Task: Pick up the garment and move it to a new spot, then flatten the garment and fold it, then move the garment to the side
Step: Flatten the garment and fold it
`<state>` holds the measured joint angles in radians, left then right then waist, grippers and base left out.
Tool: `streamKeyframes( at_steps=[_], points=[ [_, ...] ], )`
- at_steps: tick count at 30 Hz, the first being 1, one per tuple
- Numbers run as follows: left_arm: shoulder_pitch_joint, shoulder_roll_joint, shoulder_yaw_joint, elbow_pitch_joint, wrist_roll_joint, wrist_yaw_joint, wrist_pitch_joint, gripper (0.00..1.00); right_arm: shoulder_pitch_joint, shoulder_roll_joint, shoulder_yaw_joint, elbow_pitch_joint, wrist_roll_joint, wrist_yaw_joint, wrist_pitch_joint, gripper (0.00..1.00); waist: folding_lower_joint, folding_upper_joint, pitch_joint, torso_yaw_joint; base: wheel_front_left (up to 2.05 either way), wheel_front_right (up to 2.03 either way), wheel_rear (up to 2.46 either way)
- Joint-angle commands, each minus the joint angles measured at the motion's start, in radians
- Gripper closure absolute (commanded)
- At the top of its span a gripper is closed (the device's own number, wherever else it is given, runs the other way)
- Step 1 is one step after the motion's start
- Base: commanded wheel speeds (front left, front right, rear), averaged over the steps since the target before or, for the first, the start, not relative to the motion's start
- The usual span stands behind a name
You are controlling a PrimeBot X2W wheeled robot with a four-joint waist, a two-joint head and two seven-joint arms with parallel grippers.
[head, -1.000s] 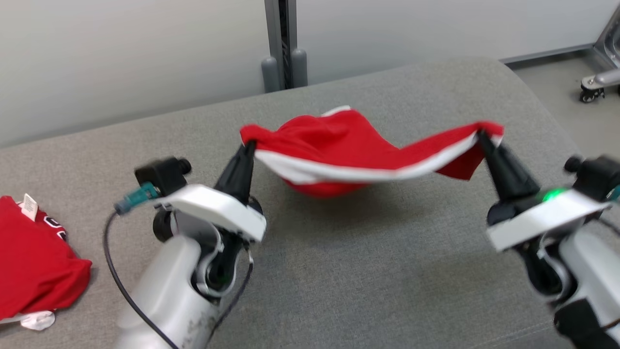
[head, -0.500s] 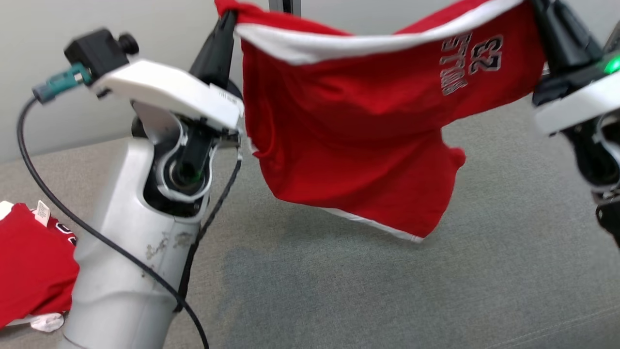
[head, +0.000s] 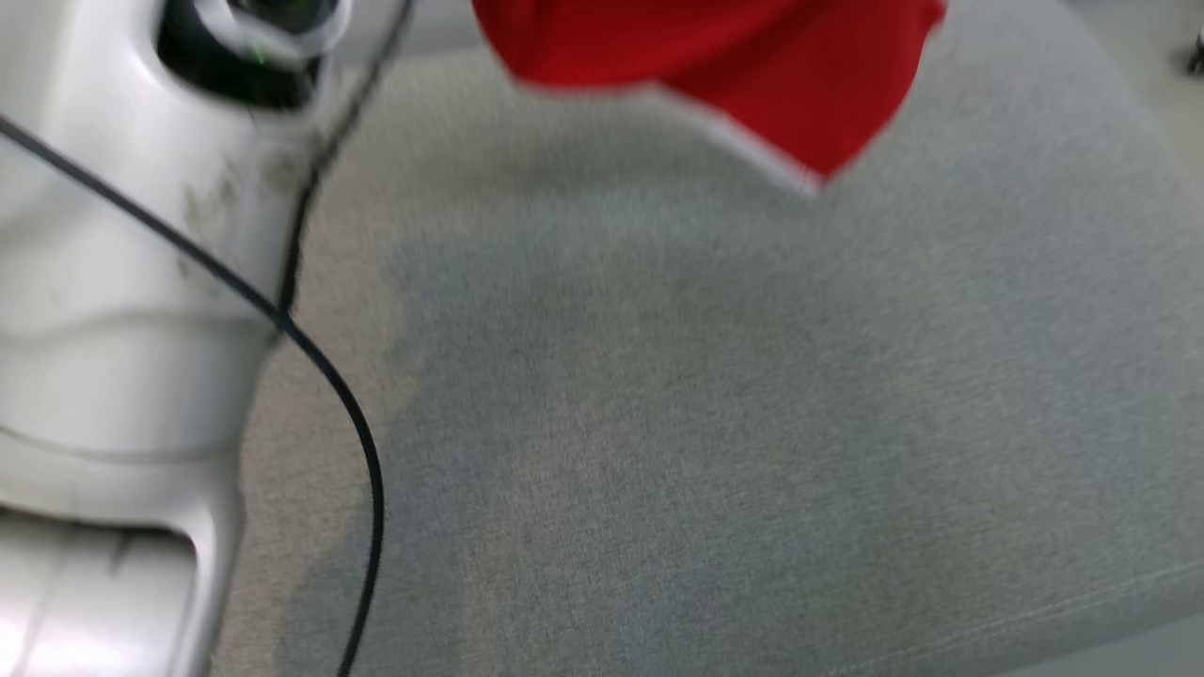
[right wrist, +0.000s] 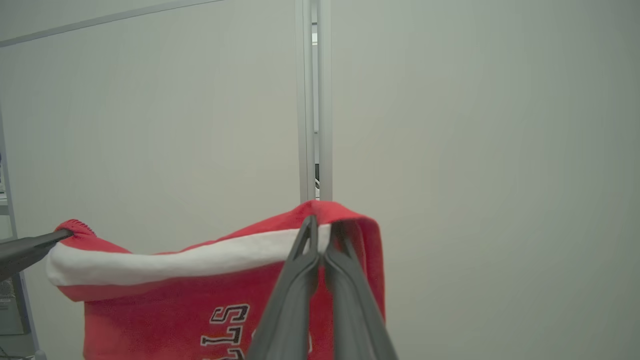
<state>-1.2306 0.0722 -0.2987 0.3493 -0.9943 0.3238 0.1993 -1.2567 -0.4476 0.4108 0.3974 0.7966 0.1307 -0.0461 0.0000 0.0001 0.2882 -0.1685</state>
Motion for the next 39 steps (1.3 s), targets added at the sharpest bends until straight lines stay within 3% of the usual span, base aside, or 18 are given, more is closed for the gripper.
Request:
streamKeyframes(
  at_steps=[1,4,9,16,23,32,39],
  points=[
    [-0.038,0.007,0.007,0.020,0.010,-0.010,-0.018,1.00,-0.031,0.002,0.009,0.016,-0.013,0.000,-0.022,1.00,0.0000,-0.0001,0.142,-0.009,0.00,0.00,0.00],
    [-0.189,0.003,0.016,0.108,0.050,-0.043,-0.100,1.00,-0.172,0.019,0.010,0.093,-0.032,0.000,-0.125,1.00,0.0000,-0.0001,0.238,-0.015,0.00,0.00,0.00],
    [-0.360,-0.002,0.016,0.277,0.093,-0.143,-0.274,1.00,-0.311,0.066,0.019,0.203,-0.049,0.000,-0.216,1.00,0.0000,-0.0001,0.337,-0.013,0.00,0.00,0.00],
    [-0.428,-0.010,-0.052,0.509,0.173,-0.251,-0.426,1.00,-0.224,0.158,0.002,0.229,-0.038,0.000,-0.220,1.00,0.0000,-0.0001,0.417,0.006,0.00,0.00,0.00],
    [-0.366,-0.013,-0.115,0.666,0.235,-0.317,-0.459,1.00,-0.100,0.181,0.121,0.258,0.017,0.000,-0.220,1.00,0.0000,-0.0001,0.442,0.023,0.00,0.00,0.00],
    [-0.277,0.012,-0.186,0.803,0.314,-0.357,-0.461,1.00,-0.010,0.138,0.233,0.305,0.098,0.000,-0.220,1.00,0.0000,-0.0001,0.385,0.049,0.00,0.00,0.00],
    [-0.185,0.032,-0.292,0.894,0.388,-0.394,-0.380,1.00,0.056,0.089,0.323,0.360,0.153,0.000,-0.220,1.00,0.0000,-0.0001,0.306,0.065,0.00,0.00,0.00]
  ],
)
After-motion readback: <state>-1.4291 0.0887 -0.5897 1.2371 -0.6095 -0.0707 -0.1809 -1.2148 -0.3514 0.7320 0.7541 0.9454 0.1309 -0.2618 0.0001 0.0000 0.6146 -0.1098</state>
